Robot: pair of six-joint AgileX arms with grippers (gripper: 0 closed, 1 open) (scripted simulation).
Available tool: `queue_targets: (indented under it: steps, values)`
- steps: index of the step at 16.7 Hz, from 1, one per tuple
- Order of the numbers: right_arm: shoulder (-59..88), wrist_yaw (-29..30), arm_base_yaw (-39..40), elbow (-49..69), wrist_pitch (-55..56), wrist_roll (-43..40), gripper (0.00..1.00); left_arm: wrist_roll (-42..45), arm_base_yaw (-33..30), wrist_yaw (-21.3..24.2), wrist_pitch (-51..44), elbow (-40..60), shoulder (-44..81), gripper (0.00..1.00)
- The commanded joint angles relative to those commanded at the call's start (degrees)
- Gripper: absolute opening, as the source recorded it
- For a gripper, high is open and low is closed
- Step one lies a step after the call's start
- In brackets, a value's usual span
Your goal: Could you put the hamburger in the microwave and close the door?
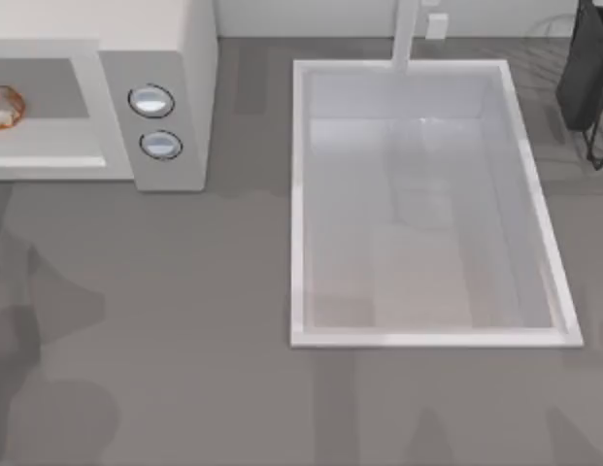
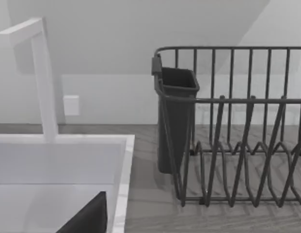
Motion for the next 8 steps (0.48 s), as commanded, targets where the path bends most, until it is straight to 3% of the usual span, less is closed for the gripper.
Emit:
queue_targets:
  steps: [8]
  values:
    - [0.0,0.0,0.0,0.0,0.0,0.0,1.00,-0.1,0.0,-0.1,-11.7,3.6,-10.6,1.00]
